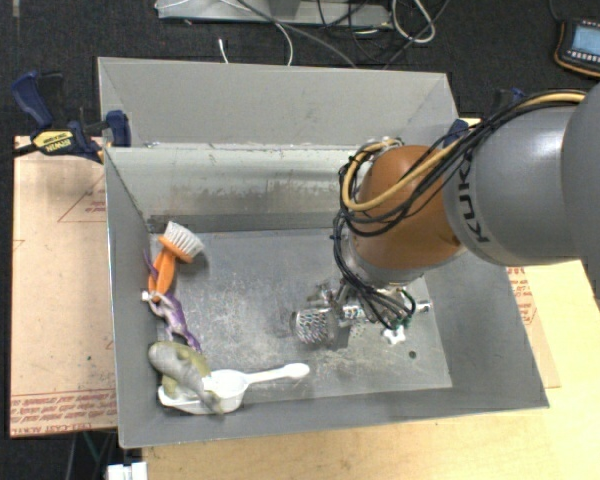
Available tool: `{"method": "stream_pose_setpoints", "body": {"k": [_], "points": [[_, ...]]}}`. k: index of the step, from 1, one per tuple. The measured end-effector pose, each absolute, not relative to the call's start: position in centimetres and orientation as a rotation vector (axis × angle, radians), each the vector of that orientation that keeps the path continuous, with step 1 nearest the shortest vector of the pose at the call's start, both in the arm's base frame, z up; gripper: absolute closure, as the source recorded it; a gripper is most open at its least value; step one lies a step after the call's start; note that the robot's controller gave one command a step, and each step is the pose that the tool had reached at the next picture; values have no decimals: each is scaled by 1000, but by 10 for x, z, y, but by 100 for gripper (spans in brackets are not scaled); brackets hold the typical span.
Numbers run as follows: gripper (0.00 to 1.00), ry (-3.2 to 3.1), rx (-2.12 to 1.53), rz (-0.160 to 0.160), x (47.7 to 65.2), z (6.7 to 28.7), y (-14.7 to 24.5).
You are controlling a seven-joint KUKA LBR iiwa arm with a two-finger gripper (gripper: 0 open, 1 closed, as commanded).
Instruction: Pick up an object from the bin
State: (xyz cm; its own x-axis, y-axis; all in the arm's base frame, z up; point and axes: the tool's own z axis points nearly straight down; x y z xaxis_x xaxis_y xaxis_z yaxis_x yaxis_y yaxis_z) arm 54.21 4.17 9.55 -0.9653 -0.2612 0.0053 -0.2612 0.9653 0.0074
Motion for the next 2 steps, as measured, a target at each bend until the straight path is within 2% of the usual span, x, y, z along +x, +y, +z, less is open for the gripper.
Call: {"method": "stream_pose_setpoints", "body": {"k": [2], "points": [[100,-3109,411,-12,542,112,43]]}}
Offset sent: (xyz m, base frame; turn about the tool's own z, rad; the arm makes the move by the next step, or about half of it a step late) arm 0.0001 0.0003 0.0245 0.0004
